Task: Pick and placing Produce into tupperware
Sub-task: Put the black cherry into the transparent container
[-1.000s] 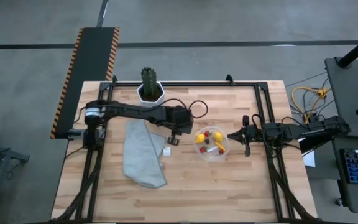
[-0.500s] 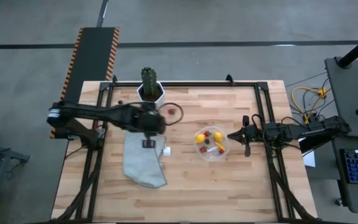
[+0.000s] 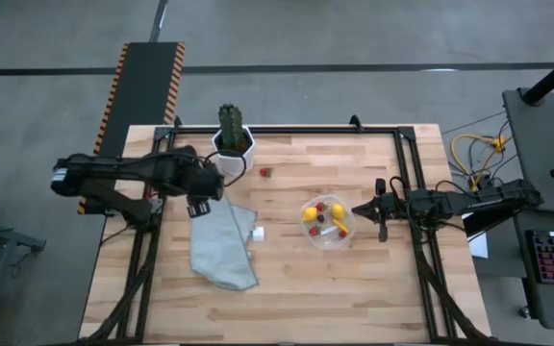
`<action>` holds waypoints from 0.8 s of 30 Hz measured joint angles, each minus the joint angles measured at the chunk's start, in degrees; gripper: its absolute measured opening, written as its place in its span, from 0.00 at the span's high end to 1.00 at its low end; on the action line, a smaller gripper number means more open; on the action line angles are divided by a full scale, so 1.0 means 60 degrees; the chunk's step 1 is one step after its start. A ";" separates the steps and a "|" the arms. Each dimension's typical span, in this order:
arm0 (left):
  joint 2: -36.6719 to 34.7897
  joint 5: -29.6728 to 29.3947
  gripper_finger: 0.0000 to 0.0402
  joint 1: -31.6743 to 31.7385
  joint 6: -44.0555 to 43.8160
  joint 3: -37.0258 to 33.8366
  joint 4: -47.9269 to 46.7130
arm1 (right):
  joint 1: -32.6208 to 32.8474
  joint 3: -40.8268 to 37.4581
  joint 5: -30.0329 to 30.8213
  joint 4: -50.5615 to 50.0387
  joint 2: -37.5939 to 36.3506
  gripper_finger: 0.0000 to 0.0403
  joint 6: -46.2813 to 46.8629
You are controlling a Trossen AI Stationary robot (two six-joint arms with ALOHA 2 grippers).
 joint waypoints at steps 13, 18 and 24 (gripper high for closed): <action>-0.0320 0.0833 0.45 0.2199 0.0471 -0.3011 0.2024 | 0.0004 0.0000 0.0000 -0.0001 0.0002 0.98 -0.0004; 0.0015 0.0490 0.45 0.2528 0.1964 -0.3958 0.3221 | 0.0002 0.0000 0.0000 -0.0004 0.0012 0.98 -0.0004; 0.0362 -0.0391 0.45 0.2678 0.1199 -0.4482 0.2902 | 0.0000 0.0000 0.0000 -0.0005 0.0012 0.98 -0.0040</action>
